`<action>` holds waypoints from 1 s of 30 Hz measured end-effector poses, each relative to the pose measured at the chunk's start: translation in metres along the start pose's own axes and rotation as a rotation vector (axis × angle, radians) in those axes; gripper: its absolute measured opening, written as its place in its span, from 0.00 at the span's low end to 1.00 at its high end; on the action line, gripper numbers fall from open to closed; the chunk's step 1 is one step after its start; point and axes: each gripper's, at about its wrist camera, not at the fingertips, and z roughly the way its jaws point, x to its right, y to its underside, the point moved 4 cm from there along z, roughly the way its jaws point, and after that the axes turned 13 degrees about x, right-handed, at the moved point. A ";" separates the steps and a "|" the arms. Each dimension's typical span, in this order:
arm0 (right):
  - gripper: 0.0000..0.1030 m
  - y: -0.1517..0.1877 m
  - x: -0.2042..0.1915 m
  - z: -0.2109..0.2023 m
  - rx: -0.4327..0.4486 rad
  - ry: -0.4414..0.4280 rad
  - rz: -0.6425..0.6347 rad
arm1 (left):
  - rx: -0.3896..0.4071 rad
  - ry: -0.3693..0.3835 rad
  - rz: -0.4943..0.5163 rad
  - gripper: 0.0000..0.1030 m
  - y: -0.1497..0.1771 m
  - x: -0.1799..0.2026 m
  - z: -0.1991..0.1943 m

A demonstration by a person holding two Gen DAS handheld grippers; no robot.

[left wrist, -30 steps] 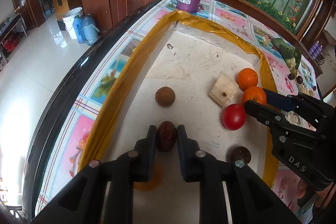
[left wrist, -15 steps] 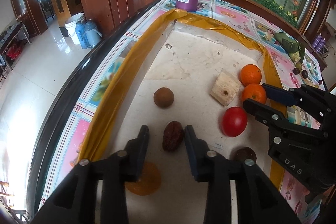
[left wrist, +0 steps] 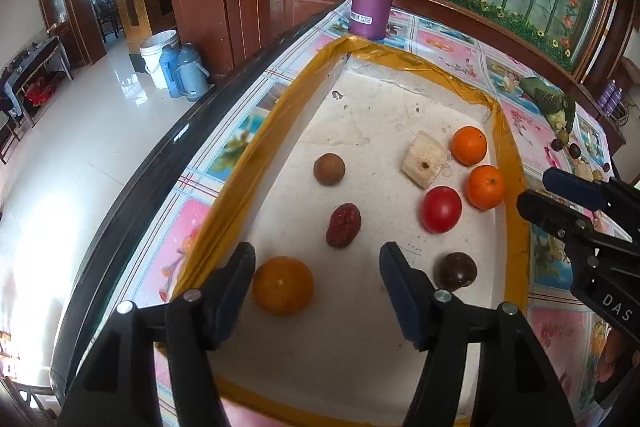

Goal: Organize fruits
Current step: 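Carry the red date and orange into the tray and open both tools, then move both tools from the tray back toward the food on the table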

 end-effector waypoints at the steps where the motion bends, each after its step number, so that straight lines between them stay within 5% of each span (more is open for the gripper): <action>1: 0.41 0.001 0.002 -0.005 0.001 0.001 0.011 | 0.009 0.001 -0.009 0.73 0.001 0.001 -0.004; 5: 0.56 0.011 0.013 -0.029 0.010 0.027 0.059 | 0.050 0.018 -0.028 0.82 0.004 0.009 -0.023; 10: 0.56 0.031 0.020 -0.062 0.016 0.057 0.056 | 0.091 0.052 -0.026 0.98 0.010 0.031 -0.045; 19: 0.56 0.073 0.040 -0.113 0.021 0.118 0.074 | 0.140 0.256 -0.045 1.00 0.023 0.091 -0.076; 30: 0.63 0.131 0.105 -0.172 0.016 0.244 0.221 | 0.102 0.168 0.031 1.00 0.043 0.145 -0.075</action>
